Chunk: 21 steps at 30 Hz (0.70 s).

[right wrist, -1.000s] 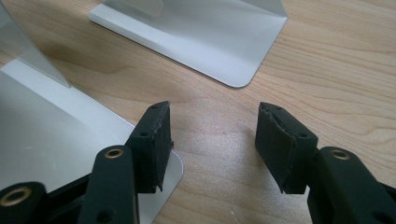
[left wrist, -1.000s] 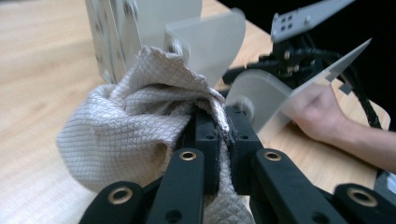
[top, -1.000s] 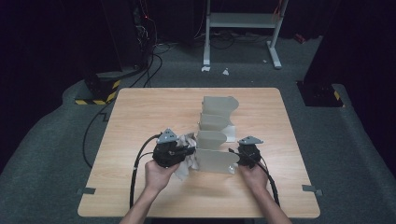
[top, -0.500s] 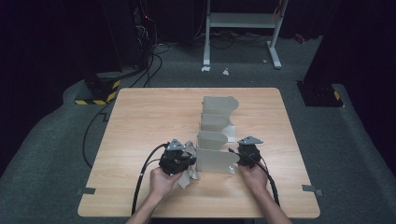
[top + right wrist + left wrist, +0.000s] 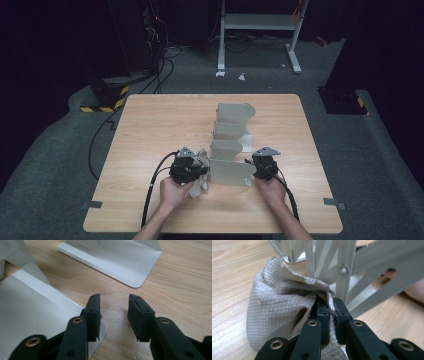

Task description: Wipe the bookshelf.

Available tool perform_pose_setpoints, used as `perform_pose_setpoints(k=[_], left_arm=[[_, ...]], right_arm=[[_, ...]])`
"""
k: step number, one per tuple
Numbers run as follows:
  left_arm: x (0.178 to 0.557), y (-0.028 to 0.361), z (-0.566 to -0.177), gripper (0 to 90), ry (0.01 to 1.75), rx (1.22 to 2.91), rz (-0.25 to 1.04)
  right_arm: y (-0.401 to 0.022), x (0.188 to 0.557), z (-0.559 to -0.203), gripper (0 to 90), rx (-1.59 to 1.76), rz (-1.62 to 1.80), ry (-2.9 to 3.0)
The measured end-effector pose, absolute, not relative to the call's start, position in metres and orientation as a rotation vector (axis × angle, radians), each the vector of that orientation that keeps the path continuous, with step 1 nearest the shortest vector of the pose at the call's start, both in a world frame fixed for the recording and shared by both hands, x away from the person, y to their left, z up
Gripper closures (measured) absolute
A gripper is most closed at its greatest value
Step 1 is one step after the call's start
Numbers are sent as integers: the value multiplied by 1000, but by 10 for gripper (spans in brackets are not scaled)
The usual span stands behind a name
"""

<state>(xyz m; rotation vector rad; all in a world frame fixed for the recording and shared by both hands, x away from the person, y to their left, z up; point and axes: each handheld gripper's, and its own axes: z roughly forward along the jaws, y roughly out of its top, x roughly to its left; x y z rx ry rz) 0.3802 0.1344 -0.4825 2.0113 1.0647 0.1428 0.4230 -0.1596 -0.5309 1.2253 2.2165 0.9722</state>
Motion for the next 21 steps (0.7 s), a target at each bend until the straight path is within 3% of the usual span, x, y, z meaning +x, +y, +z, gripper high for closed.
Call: perform_pose_setpoints(k=[10,21], left_arm=[[395,141,-451,851,1025,1953,184],[407,137,-418,850,958,1914,222]], right_arm=[[-154,422,-531,786,1196,977,2233],[-148,421,-531,816,1171,970,2240]])
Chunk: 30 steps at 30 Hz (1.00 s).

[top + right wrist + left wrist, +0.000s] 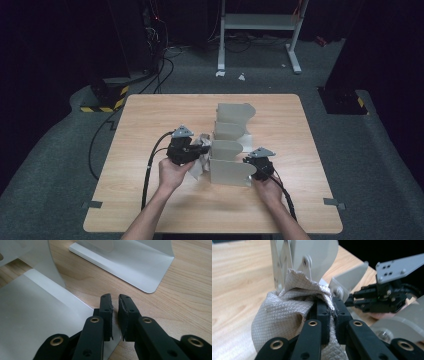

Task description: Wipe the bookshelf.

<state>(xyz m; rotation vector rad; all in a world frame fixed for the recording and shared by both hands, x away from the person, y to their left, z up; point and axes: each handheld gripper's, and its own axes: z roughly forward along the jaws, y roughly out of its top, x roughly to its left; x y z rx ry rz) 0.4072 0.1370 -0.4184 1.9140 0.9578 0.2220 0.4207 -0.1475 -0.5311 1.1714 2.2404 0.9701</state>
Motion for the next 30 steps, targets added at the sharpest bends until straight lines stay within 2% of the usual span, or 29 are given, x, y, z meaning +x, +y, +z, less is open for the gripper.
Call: perform_pose_setpoints(k=[3,7,14,17,21,25,30], left_arm=[[410,137,-409,850,940,1896,223],[413,135,-400,850,929,1889,243],[423,129,-409,850,942,1943,245],[424,128,-414,850,951,1958,242],[426,126,-421,850,959,1972,235],[429,124,-430,850,966,2000,233],[432,122,-440,850,987,2013,223]], right_arm=[[-148,421,-531,809,1175,974,2242],[-150,422,-531,726,1190,988,2247],[-153,423,-531,670,1225,1033,2258],[-156,423,-530,712,1234,1036,2271],[-164,424,-528,828,1248,1042,2290],[-167,424,-528,888,1238,1011,2287],[-172,426,-528,900,1260,977,2240]])
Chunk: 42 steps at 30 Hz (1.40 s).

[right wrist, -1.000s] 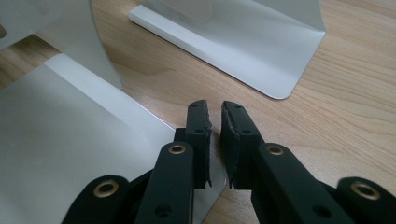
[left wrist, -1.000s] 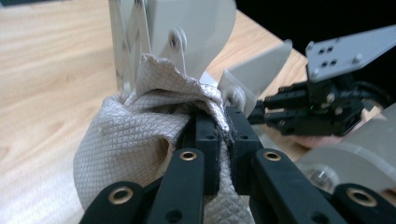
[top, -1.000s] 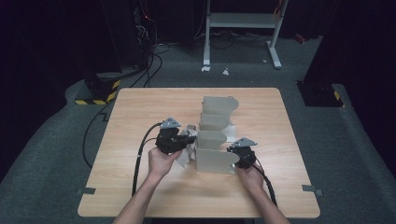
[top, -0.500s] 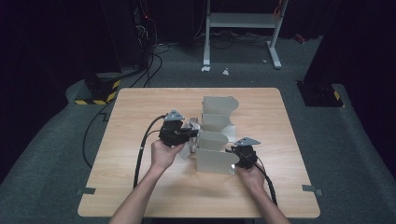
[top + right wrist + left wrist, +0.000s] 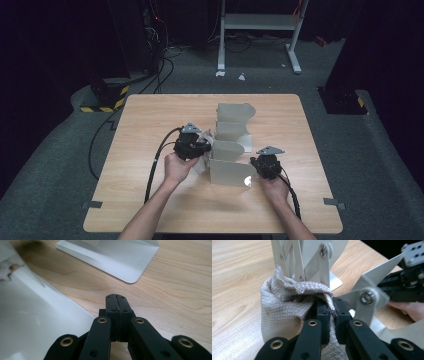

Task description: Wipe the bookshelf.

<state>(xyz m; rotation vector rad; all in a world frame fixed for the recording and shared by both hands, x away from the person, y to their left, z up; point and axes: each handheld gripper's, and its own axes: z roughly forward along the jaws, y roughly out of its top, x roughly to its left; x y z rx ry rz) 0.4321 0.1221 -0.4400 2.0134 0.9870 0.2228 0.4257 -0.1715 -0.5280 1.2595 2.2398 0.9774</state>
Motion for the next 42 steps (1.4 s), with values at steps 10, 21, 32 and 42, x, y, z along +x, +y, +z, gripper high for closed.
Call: perform_pose_setpoints(k=[10,21,32,42], left_arm=[[440,118,-472,851,1046,2066,171],[438,128,-456,852,1025,2017,205],[436,134,-401,852,924,1899,252],[446,130,-407,852,940,1905,245]], right_arm=[[-165,425,-531,900,1179,948,2221],[-167,426,-531,900,1182,963,2230],[-167,425,-531,900,1179,964,2232],[-166,425,-531,900,1178,961,2233]])
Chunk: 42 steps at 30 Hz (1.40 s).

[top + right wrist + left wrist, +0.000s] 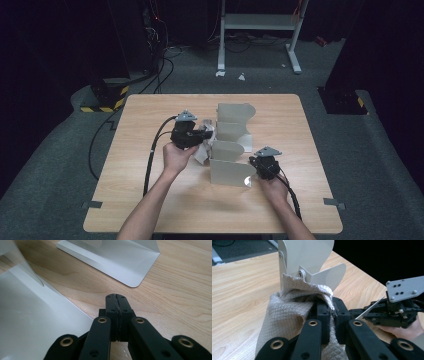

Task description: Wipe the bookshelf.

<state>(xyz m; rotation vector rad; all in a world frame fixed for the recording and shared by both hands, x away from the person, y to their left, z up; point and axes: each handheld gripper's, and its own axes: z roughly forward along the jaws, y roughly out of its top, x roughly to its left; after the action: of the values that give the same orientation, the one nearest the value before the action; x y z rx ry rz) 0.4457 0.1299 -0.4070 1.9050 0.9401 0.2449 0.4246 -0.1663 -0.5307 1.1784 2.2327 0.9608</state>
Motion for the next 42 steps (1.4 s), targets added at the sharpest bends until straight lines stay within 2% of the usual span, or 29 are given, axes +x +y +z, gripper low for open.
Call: perform_pose_setpoints(k=[8,27,42], left_arm=[[450,131,-413,852,961,1911,248],[458,116,-464,852,1047,1979,202],[459,114,-483,852,1088,1978,169]], right_arm=[[-167,425,-531,900,1179,968,2235],[-166,425,-531,899,1180,964,2234],[-166,424,-531,900,1172,959,2233]])
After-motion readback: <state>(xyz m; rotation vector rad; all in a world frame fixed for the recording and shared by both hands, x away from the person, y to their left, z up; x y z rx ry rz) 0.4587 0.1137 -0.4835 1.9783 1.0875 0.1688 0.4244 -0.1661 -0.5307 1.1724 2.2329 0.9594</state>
